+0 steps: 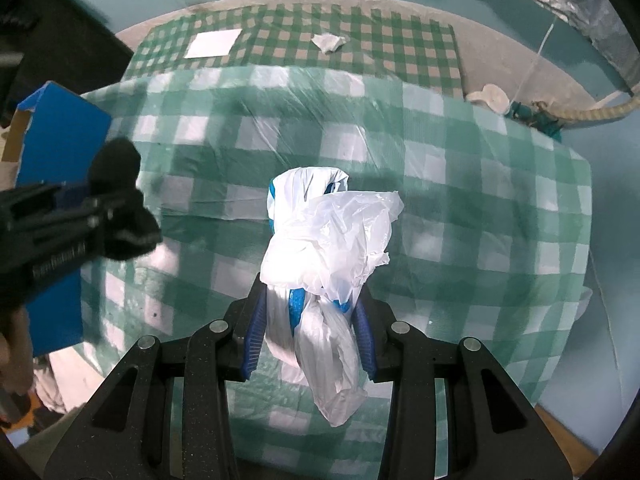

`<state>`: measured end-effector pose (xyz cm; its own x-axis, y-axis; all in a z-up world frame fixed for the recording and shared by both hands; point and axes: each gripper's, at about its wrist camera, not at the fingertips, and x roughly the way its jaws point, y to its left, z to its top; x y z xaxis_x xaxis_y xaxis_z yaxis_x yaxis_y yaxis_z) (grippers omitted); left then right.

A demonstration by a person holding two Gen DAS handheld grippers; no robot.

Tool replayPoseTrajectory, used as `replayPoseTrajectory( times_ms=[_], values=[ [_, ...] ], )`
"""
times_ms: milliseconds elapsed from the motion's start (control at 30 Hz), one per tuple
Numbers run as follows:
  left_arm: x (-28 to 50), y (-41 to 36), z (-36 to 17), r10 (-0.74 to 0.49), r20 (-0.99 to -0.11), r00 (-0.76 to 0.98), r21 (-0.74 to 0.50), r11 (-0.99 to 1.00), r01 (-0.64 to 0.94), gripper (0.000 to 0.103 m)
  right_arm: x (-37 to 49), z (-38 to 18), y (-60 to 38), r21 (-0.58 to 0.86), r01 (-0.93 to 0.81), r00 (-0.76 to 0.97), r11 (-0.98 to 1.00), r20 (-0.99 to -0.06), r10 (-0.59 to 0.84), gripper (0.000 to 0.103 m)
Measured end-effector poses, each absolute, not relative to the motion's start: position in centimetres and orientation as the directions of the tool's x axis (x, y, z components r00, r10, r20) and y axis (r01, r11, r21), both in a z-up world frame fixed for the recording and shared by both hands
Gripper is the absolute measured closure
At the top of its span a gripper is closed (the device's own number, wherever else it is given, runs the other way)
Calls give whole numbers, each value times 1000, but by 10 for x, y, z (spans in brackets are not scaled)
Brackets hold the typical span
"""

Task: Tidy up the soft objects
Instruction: 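Grasp the black sock with the left gripper while the right gripper holds the bag bundle, then lift and carry the black sock and plastic bag bundle over the box with both grippers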

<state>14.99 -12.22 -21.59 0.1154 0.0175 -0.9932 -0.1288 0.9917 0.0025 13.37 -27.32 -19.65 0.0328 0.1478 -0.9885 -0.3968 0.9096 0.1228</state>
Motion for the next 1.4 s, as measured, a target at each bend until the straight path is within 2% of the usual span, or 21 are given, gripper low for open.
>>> replayPoseTrajectory(
  times_ms=[300, 733, 933, 1400],
  values=[
    [121, -122, -174, 23, -981, 192, 7, 997, -79, 69, 133, -159, -260, 108, -448, 77, 887, -984, 158, 65],
    [89, -98, -128, 22, -968, 249, -8, 993, -118, 69, 124, -121, -229, 121, -509, 104, 852, -974, 200, 65],
    [74, -82, -116, -10, -967, 254, -52, 986, -158, 69, 119, -108, -213, 134, -531, 106, 837, -969, 222, 65],
    [35, -28, -89, 17, -957, 288, -69, 956, -286, 69, 102, -79, -153, 160, -629, 100, 761, -954, 284, 65]
  ],
)
